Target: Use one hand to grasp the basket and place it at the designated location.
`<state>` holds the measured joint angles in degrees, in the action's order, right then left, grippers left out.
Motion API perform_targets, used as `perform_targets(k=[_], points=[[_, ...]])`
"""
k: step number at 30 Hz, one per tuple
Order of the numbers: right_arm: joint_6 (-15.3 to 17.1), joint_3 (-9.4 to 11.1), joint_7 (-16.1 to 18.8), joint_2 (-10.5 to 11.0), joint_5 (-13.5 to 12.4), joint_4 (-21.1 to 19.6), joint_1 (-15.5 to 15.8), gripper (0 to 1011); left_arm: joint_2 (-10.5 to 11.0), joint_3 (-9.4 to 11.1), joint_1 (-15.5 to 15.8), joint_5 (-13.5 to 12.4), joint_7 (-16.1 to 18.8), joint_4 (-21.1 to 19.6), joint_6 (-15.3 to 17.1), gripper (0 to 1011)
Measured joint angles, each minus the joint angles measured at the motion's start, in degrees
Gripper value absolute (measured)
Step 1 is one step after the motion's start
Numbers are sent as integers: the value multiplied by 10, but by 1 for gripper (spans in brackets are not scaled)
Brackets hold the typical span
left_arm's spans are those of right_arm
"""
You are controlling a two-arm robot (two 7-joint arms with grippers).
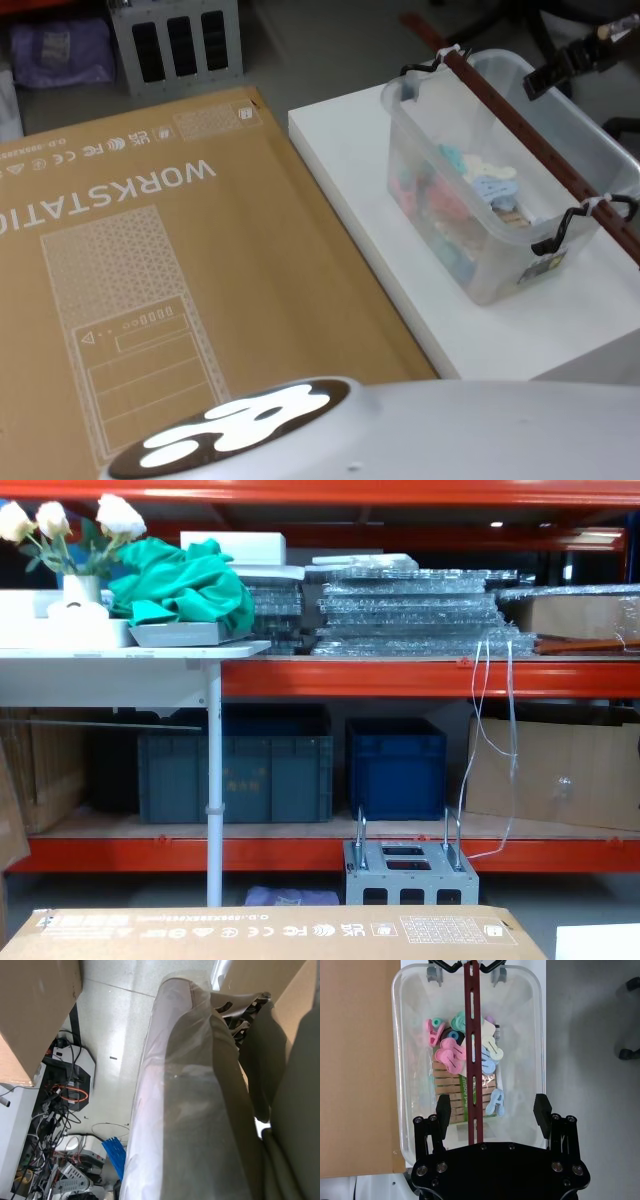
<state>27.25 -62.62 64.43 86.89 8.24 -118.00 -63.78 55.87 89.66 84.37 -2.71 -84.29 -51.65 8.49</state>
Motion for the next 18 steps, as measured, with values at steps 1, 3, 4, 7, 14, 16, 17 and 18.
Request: perform_targets(k=[1, 3, 4, 7, 14, 16, 17, 18], points=[[0, 1, 0, 0, 0, 0, 1, 1000, 0, 0, 0, 0, 0, 0, 0, 0], [0, 4, -5, 2, 0, -2, 4, 1000, 0, 0, 0, 0, 0, 0, 0, 0], [0, 5, -7, 2, -1, -2, 4, 1000, 0, 0, 0, 0, 0, 0, 0, 0], [-1, 7, -13, 2, -3, -2, 10, 1001, 0, 0, 0, 0, 0, 0, 0, 0], [-25, 2, -29, -16, -20, 27, 32, 1000, 0, 0, 0, 0, 0, 0, 0, 0], [-35, -1, -31, -22, -26, 38, 37, 1000, 0, 0, 0, 0, 0, 0, 0, 0], [-39, -2, -32, -26, -29, 44, 40, 1000, 0, 0, 0, 0, 0, 0, 0, 0], [-45, -3, -32, -32, -32, 53, 44, 1001, 0, 0, 0, 0, 0, 0, 0, 0]])
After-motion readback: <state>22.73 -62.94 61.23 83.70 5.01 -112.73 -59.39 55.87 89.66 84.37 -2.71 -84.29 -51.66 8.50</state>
